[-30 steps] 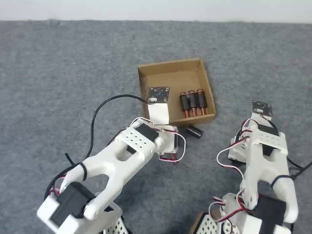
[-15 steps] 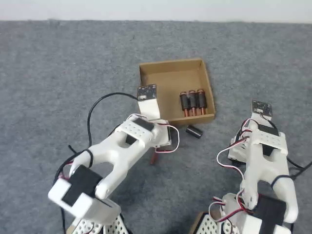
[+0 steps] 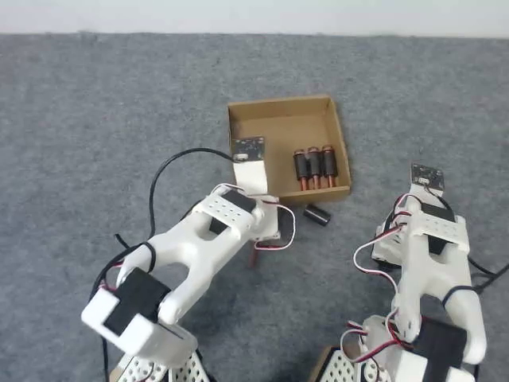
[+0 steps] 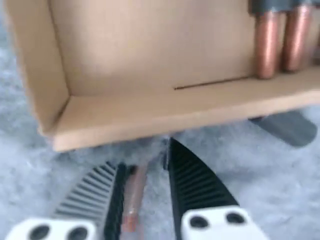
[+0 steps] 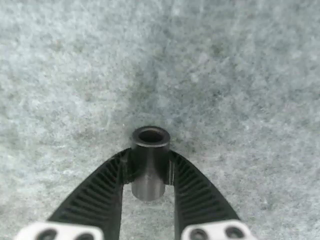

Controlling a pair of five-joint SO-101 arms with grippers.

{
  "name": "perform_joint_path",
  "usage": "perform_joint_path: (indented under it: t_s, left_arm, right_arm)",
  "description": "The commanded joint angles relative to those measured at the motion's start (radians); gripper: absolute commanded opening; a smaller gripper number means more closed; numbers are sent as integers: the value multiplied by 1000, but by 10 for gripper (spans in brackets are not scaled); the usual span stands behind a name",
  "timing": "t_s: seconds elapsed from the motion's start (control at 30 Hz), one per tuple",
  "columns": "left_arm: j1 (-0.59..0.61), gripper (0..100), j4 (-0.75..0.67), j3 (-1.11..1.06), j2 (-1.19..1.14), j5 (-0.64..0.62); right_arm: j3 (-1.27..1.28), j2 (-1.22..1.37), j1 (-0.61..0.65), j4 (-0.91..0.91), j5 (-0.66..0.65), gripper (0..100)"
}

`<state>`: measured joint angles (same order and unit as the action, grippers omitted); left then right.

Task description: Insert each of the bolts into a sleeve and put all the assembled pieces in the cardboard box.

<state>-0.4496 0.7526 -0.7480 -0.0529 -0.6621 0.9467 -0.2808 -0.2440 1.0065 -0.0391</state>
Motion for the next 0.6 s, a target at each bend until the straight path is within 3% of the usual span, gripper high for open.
perform_joint_path:
  t_s: [0.0, 0.23, 0.57]
  left_arm:
    - [-31, 22, 84, 8, 106, 61]
    - [-29, 24, 110, -13, 170, 138]
    - [-34, 36, 49, -87, 166, 138]
  right_arm:
    - [-5, -59, -4, -2, -18, 6]
    - [-5, -59, -4, -2, -17, 6]
    - [-5, -59, -4, -2, -14, 6]
